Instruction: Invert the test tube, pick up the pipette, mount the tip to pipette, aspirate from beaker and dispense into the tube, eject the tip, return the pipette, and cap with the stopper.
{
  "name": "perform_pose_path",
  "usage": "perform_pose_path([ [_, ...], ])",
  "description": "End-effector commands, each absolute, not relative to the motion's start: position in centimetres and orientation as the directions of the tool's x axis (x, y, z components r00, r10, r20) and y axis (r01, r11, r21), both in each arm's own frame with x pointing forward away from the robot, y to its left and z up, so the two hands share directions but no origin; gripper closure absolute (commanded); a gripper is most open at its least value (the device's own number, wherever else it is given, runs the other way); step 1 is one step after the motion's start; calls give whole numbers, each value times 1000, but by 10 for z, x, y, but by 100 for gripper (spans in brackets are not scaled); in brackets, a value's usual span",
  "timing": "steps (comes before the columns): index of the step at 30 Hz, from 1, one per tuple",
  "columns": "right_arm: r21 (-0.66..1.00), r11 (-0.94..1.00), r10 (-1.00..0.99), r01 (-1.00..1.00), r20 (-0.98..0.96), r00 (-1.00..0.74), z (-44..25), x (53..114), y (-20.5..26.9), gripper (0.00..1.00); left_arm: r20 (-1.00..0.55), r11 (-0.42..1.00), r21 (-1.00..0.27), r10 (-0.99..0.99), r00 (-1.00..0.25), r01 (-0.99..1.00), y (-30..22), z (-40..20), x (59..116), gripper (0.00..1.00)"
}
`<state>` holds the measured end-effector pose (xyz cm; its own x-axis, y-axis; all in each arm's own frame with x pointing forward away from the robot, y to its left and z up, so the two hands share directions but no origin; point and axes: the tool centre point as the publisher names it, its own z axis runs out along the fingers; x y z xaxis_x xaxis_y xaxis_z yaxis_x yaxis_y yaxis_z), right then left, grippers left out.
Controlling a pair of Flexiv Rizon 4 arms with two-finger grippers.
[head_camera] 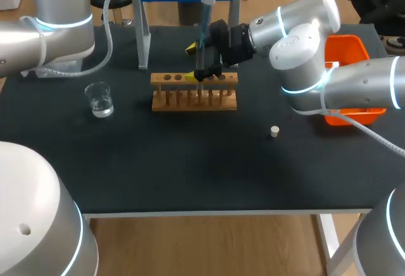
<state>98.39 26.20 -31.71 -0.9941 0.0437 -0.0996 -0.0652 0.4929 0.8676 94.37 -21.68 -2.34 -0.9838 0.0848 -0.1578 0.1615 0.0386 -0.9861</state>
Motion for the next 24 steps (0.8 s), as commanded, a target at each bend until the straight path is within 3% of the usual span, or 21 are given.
perform_pose_path([
  [1,867,493,42,-65,-98,-994,-317,984,261,0,-160,48,-985,79,-984,164,-217,-18,940,100],
  [24,867,493,42,-65,-98,-994,-317,984,261,0,-193,74,-978,50,-980,197,-216,-3,926,100],
])
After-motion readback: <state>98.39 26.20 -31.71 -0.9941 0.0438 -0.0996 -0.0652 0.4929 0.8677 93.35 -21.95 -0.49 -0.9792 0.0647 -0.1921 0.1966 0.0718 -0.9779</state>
